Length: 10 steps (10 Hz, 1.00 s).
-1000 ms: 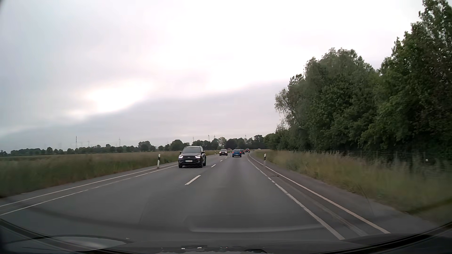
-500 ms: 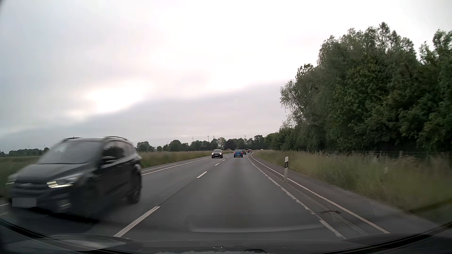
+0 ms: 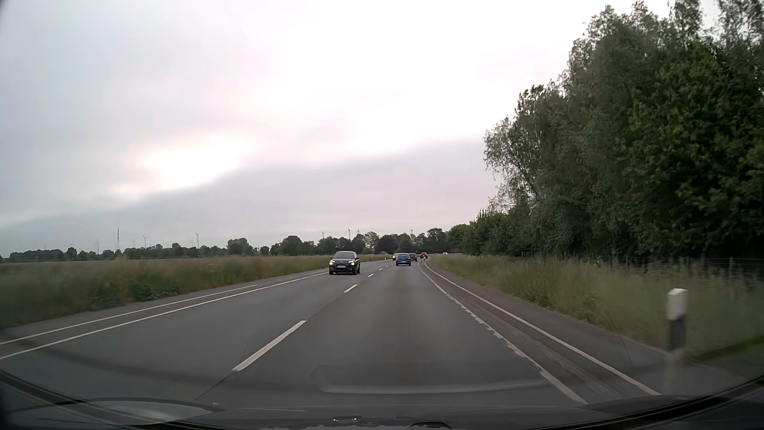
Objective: Follow the waypoints while adhering to traffic rules and regulations
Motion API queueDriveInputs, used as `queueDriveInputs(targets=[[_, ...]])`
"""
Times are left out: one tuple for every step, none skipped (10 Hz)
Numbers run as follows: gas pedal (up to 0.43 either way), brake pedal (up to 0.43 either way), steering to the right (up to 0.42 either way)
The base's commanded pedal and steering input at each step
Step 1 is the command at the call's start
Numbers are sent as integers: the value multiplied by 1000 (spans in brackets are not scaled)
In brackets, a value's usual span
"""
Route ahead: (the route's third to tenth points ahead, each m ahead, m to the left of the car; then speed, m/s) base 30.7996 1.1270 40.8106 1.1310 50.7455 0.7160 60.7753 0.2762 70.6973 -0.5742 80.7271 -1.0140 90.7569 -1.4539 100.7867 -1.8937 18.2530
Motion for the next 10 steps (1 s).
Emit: queueDriveInputs(targets=[[248, 0, 7], [248, 0, 7], [248, 0, 7], [248, 0, 7], [248, 0, 7], [248, 0, 7], [248, 0, 7], [248, 0, 7], [248, 0, 7], [248, 0, 6]])
